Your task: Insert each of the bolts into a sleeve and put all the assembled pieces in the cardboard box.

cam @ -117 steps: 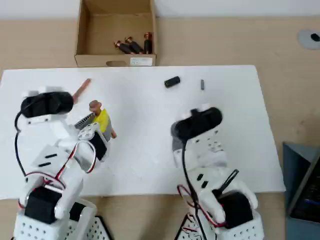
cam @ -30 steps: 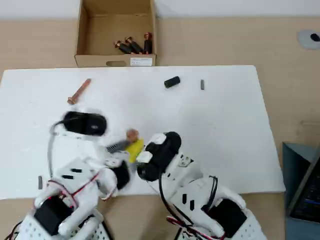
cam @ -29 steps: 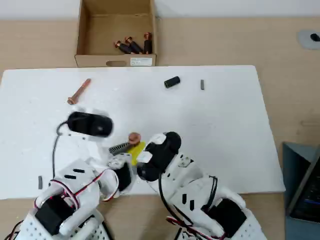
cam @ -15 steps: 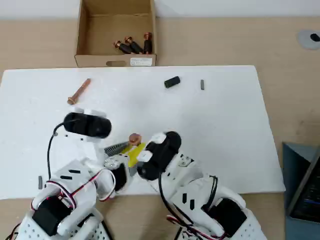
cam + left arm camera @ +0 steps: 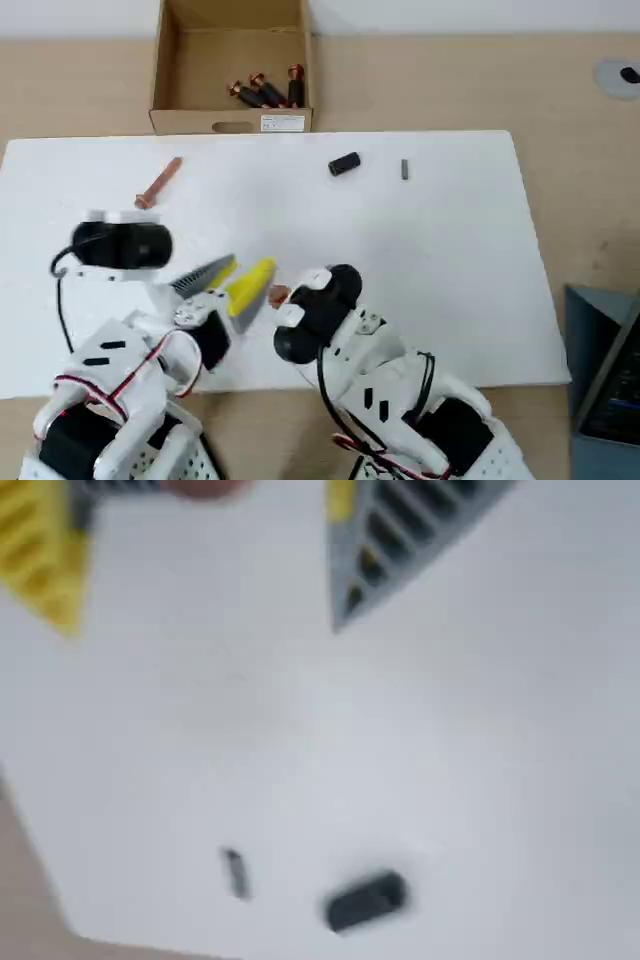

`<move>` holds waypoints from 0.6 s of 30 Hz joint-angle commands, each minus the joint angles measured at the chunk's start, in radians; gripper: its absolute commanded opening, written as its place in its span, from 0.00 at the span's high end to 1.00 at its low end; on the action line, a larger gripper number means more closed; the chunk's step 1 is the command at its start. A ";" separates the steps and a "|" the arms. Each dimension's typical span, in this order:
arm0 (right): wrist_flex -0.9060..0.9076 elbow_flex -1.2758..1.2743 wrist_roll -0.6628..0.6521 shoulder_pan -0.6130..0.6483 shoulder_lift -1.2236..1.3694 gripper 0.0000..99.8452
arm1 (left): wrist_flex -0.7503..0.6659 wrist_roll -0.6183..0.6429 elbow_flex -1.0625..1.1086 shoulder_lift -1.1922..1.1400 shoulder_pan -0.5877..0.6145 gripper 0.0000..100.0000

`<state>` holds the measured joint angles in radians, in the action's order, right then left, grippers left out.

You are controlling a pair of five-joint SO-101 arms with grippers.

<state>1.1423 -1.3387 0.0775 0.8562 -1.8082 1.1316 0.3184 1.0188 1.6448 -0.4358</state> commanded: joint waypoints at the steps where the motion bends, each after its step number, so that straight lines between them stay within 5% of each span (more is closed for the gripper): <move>1: -0.023 0.012 -0.003 -0.050 -0.085 0.99 | -0.005 -0.091 -0.054 0.001 0.097 0.97; 8: -0.025 -0.015 -0.009 -0.237 -0.085 0.99 | -0.006 -0.270 0.077 0.001 0.333 1.00; 18: -0.031 -0.021 -0.009 -0.435 -0.077 0.99 | -0.074 -0.290 0.408 0.001 0.548 1.00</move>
<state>1.1423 -1.3633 0.0775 0.4695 -1.8082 1.1101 0.0361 1.3686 1.6372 0.0583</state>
